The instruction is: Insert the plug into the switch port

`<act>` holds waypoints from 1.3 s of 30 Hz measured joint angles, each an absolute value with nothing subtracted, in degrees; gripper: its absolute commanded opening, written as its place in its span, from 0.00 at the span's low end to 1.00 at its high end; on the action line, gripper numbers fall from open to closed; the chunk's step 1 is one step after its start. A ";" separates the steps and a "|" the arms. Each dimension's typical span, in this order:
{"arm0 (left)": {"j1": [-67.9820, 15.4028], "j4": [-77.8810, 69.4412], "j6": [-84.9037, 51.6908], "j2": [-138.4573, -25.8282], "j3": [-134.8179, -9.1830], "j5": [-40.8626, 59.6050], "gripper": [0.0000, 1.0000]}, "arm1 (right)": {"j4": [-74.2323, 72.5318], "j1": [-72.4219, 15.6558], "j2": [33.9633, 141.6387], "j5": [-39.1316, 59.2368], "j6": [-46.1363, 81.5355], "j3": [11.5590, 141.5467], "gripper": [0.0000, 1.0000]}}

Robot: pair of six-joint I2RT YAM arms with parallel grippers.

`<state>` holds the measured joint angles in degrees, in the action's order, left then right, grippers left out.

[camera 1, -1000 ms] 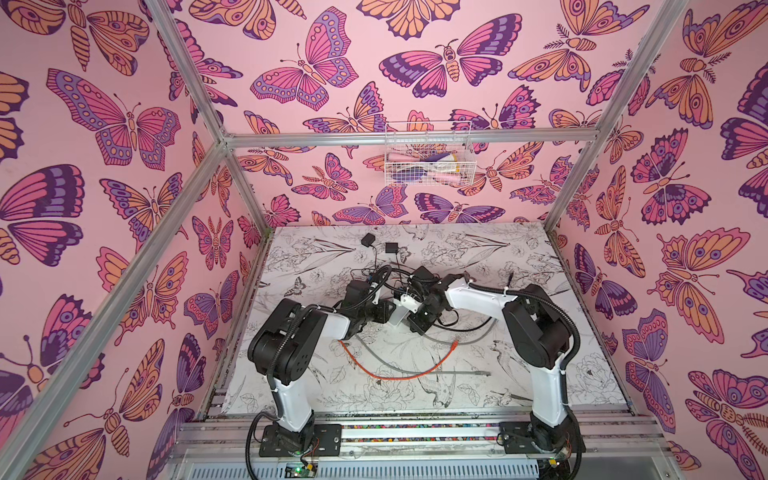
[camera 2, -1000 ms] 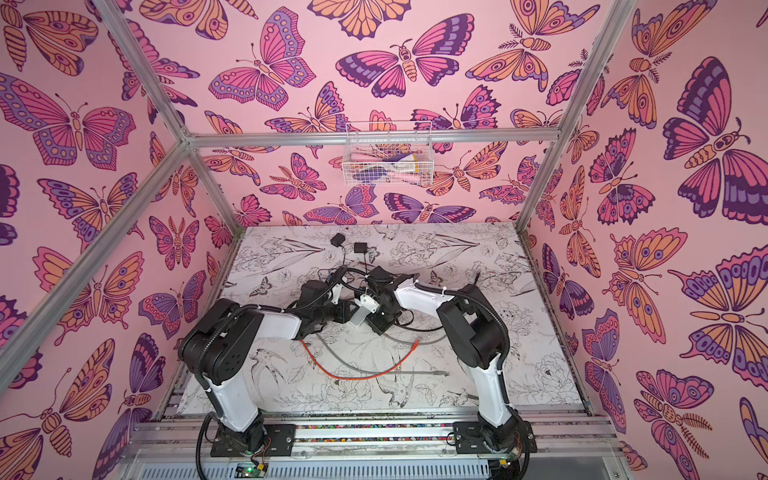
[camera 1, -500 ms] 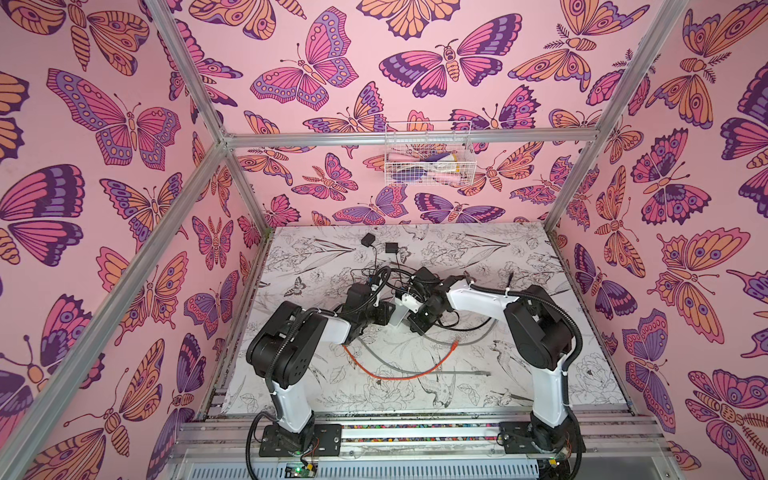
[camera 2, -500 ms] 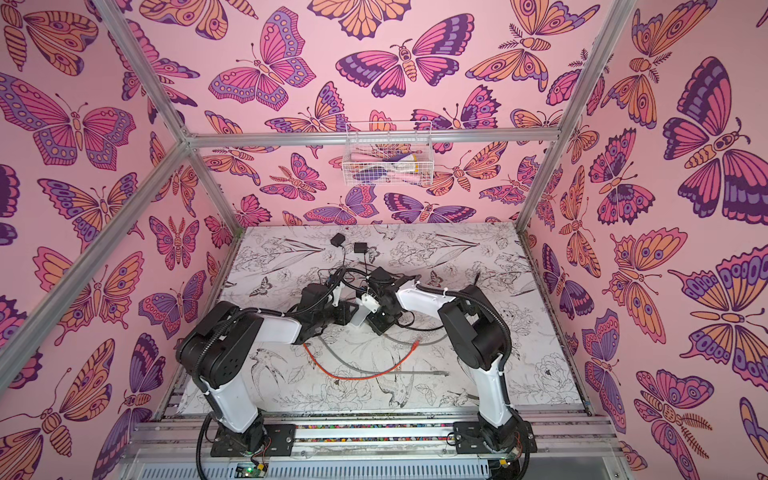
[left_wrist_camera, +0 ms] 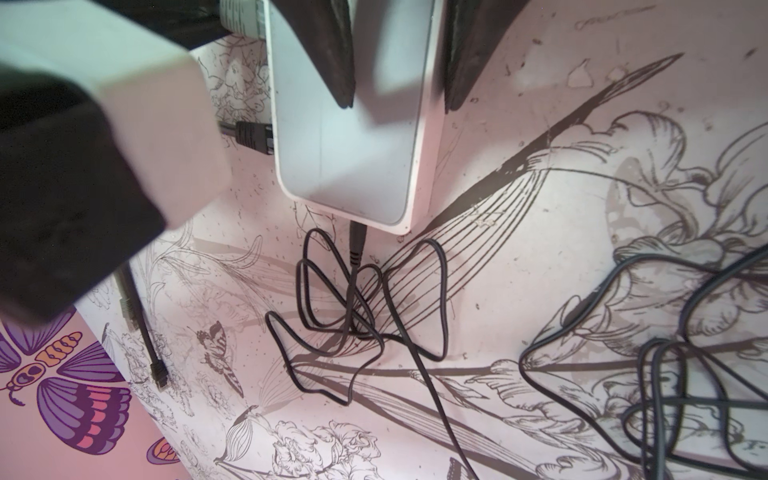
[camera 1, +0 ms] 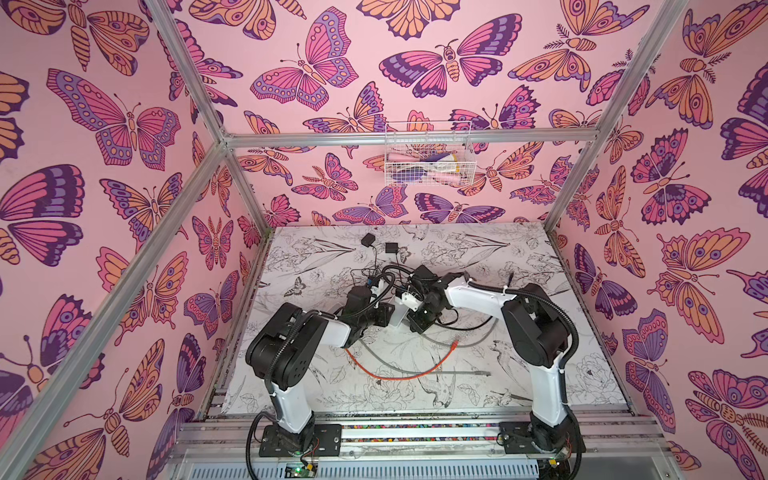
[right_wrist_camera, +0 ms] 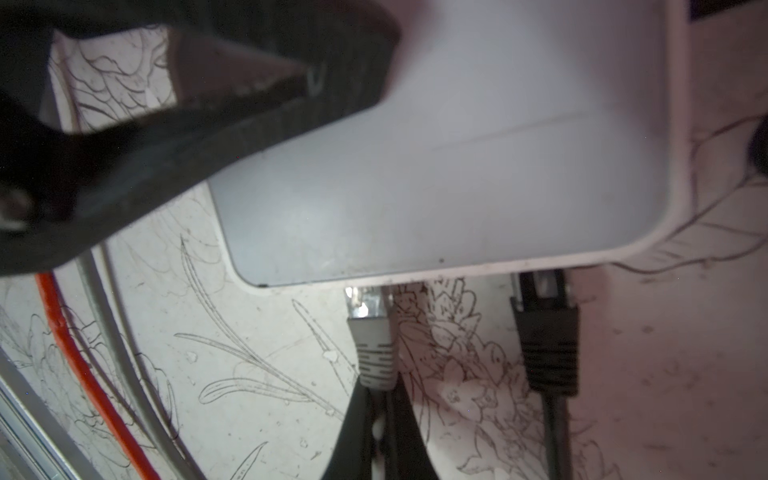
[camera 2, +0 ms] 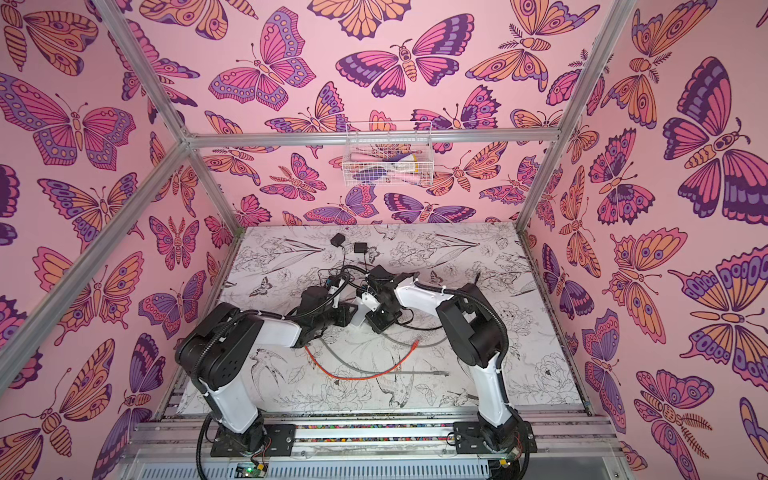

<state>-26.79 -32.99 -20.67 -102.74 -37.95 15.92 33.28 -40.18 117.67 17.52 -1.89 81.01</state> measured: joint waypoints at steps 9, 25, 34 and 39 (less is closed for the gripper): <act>-25.10 -28.73 -20.86 -101.80 -39.13 19.79 0.41 | 27.64 -40.21 115.09 17.93 -4.05 76.16 0.00; -22.83 -28.77 -20.88 -103.77 -40.42 24.62 0.40 | 24.93 -40.18 114.93 20.23 -5.58 74.96 0.00; -22.94 -33.76 -21.32 -105.23 -39.44 24.95 0.40 | 27.57 -40.12 116.16 20.58 -5.10 77.23 0.00; -22.94 -35.16 -21.32 -105.10 -38.52 24.75 0.39 | 27.59 -40.10 116.09 20.58 -4.93 77.14 0.00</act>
